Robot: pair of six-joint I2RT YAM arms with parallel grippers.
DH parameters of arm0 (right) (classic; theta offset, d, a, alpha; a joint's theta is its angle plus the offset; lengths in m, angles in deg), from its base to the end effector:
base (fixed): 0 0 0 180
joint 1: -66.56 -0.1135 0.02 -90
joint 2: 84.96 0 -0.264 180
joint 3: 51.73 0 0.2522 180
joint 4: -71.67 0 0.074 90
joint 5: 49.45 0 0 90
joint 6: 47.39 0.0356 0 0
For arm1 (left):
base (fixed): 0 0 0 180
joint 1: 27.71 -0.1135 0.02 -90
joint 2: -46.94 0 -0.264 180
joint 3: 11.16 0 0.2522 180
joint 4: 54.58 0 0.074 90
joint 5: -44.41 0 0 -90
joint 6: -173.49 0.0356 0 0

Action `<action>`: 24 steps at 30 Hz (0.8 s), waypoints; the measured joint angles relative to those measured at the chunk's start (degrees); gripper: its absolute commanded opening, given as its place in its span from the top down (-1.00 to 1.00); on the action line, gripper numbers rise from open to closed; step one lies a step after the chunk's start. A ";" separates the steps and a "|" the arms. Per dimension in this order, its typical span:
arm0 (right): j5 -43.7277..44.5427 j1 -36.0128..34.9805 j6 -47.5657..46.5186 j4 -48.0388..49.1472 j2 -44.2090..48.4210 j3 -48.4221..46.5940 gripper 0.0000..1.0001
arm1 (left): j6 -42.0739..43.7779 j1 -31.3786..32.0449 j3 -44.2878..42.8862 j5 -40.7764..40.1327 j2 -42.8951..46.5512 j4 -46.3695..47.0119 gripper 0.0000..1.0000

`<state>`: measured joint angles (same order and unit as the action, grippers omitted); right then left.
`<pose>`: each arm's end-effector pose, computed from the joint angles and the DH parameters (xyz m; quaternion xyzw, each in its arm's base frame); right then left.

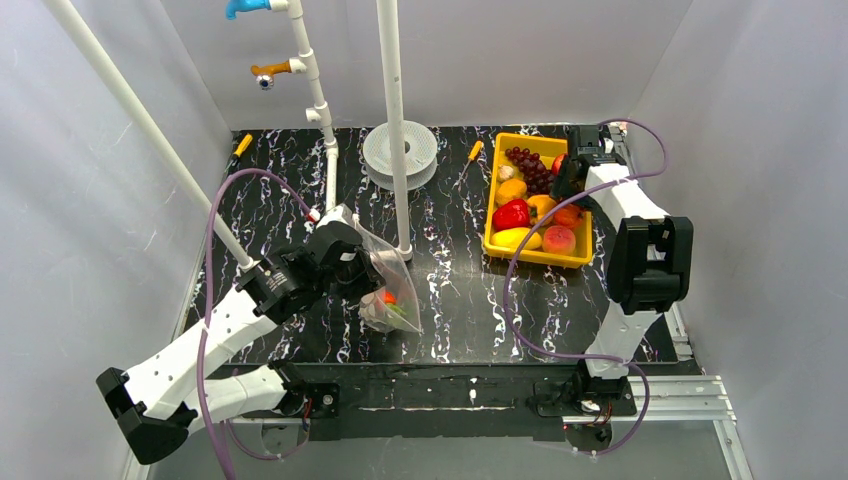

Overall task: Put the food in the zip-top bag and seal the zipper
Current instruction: Pick up the fake vegetable from the bin.

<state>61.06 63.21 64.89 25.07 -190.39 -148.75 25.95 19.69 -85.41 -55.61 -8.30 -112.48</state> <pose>0.4013 0.0110 0.2432 0.2071 0.9169 -0.1000 0.3261 0.1351 -0.1377 0.3441 -0.1169 0.8919 -0.2928 0.3243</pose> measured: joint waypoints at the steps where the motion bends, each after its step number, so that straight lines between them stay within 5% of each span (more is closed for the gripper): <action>1: -0.09 -0.02 -0.13 -0.02 0.00 0.02 -0.17 | 0.02 0.00 0.00 0.00 -0.04 0.00 1.00; 8: -1.60 0.13 -1.49 1.84 1.49 2.21 0.28 | 0.13 0.00 0.00 0.22 -0.24 0.02 1.00; 24: -11.89 -1.07 -1.51 6.93 19.96 11.50 0.47 | 0.57 0.00 0.00 0.59 -0.37 0.09 1.00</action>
<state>49.17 62.14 63.38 32.00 -170.43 -137.25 26.52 19.69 -85.41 -55.02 -8.67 -112.40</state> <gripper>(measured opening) 0.623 0.007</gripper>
